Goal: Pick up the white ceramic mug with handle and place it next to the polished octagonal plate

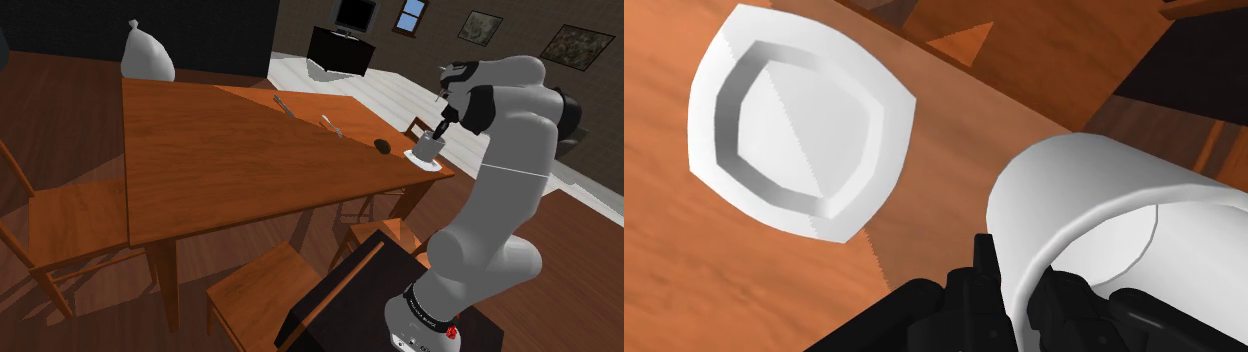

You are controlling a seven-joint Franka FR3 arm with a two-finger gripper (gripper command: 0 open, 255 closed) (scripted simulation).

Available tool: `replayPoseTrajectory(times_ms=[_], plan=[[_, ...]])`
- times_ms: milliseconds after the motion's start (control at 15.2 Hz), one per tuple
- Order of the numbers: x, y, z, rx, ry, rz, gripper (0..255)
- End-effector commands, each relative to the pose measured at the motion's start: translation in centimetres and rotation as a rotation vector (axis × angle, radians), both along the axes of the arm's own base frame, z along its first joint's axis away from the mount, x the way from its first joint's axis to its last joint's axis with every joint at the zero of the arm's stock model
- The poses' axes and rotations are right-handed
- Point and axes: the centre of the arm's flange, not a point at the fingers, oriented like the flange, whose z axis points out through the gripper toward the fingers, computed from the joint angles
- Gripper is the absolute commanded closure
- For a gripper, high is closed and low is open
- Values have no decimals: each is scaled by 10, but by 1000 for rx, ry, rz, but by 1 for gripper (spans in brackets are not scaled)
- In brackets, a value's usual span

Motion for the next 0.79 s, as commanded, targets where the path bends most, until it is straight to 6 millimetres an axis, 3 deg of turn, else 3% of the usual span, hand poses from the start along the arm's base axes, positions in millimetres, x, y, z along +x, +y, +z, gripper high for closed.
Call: replayPoseTrajectory(times_ms=[0, 726], plan=[[-1, 0, -11, -1, 0, 0, 255], [-1, 0, -69, -1, 0, 0, 255]])
